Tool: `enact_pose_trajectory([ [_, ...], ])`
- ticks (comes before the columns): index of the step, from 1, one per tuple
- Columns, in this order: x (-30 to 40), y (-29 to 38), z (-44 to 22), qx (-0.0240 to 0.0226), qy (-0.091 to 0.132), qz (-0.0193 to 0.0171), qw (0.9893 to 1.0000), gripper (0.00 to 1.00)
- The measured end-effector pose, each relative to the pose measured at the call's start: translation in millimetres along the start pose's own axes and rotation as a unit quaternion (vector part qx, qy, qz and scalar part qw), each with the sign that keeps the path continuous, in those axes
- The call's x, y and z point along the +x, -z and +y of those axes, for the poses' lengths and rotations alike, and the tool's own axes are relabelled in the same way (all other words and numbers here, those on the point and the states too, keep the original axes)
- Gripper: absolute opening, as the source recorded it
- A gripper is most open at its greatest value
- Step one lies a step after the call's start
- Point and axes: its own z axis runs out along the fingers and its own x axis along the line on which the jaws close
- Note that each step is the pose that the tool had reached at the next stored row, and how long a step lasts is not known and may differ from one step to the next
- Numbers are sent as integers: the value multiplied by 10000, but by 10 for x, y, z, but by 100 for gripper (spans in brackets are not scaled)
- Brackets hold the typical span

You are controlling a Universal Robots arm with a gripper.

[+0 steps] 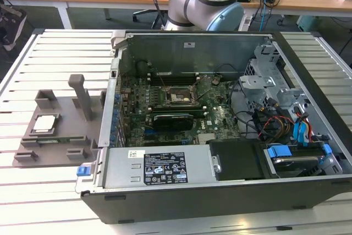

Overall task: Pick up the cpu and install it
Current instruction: 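Reach for the cpu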

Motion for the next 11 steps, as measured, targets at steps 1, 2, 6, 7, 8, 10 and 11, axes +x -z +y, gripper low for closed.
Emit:
enact_pose_trajectory([
  [1,20,0,-1,0,0,0,10000,11],
  [2,34,0,-2,0,-1,0,10000,11],
  [6,104,2,-8,0,-1,0,10000,11],
  [7,118,2,-9,0,0,0,10000,11],
  [8,133,3,-10,0,0,0,10000,11],
  [10,134,3,-10,0,1,0,10000,11],
  [11,135,3,-10,0,0,0,10000,11],
])
